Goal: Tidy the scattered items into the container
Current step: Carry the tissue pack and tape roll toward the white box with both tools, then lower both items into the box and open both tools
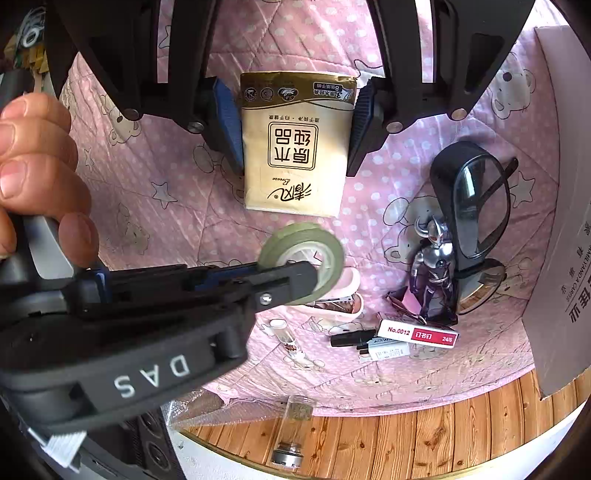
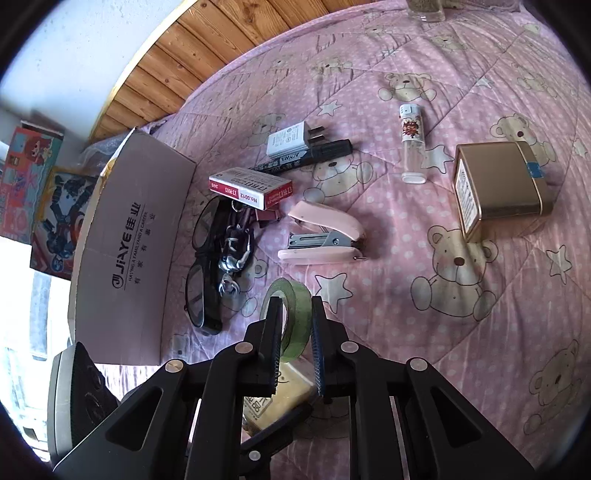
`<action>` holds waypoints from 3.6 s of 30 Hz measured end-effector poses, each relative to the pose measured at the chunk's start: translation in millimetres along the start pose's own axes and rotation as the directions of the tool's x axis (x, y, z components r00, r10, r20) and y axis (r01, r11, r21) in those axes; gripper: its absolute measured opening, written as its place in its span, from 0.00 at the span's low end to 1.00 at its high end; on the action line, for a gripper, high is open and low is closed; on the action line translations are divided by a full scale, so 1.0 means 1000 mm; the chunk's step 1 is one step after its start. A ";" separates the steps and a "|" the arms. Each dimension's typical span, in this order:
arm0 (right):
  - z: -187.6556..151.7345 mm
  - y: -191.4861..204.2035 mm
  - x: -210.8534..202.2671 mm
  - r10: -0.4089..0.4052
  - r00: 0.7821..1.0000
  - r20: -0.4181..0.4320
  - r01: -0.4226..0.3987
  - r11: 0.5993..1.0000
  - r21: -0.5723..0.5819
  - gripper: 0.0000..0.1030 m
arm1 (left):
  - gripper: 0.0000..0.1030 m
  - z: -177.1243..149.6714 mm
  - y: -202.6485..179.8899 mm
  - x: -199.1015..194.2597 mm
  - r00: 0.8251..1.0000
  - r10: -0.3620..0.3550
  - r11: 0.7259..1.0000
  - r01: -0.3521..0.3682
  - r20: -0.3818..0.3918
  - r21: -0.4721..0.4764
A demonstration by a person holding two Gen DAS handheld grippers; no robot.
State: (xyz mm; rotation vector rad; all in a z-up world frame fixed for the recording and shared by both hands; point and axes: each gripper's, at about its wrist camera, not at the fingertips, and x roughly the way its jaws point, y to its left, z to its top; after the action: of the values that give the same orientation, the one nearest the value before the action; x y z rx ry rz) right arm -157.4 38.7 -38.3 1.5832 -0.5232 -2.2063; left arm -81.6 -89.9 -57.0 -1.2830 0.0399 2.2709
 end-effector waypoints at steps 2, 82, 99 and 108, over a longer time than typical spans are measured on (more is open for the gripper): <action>-0.003 0.001 -0.004 -0.005 1.000 0.011 0.005 1.000 -0.002 0.15 | 0.51 0.000 0.000 -0.004 1.000 0.000 1.000 0.000 0.007 -0.001; -0.024 0.278 -0.046 -0.045 0.984 0.171 0.121 0.877 -0.465 0.15 | 0.51 0.025 0.139 -0.264 0.892 0.344 0.909 -0.238 0.294 -0.341; -0.019 0.316 -0.008 -0.052 0.991 0.125 0.110 0.846 -0.521 0.15 | 0.51 0.018 0.191 -0.268 0.889 0.404 0.862 -0.289 0.218 -0.416; -0.012 0.323 0.010 -0.067 0.992 0.103 0.112 0.834 -0.541 0.15 | 0.51 0.019 0.216 -0.262 0.899 0.404 0.844 -0.295 0.169 -0.447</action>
State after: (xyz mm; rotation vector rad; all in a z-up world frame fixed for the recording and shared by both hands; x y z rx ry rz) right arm -121.6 -246.0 111.9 1.2299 0.1708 -2.2195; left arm -87.4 -382.7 115.4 -1.2431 -0.3439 2.8673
